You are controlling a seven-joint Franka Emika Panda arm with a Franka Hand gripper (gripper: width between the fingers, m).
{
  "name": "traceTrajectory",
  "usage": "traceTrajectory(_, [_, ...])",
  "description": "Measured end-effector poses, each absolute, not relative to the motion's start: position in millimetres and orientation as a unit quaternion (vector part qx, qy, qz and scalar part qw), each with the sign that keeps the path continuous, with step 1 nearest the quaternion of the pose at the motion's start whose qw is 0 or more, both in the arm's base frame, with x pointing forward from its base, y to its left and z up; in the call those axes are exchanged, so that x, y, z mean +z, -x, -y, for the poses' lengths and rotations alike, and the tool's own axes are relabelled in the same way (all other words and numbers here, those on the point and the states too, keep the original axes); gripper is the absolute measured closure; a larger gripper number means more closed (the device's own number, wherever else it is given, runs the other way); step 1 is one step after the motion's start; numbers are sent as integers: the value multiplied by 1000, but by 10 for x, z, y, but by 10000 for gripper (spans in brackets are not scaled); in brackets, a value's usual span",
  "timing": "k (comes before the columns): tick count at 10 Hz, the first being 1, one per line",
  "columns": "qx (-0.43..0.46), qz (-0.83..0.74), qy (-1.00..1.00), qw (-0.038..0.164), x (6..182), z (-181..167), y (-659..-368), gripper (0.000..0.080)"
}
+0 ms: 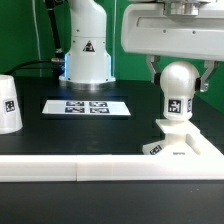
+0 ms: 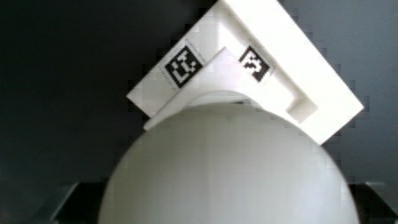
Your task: Assemble lamp
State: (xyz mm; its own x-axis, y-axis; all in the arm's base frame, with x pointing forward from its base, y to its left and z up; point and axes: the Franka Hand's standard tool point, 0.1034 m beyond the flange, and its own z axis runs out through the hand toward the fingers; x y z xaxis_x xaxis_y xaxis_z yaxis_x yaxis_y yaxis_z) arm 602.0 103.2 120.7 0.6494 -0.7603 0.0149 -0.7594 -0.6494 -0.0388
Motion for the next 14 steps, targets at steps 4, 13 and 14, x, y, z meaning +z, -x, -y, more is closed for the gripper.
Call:
traceTrajectory(4, [0, -541, 840, 30, 1203, -1076, -6014, 213])
traceTrajectory(13, [-18, -226, 974, 17, 1210, -1110, -6019, 101])
traceTrajectory(14, [-18, -192, 981, 17, 1209, -1110, -6019, 101])
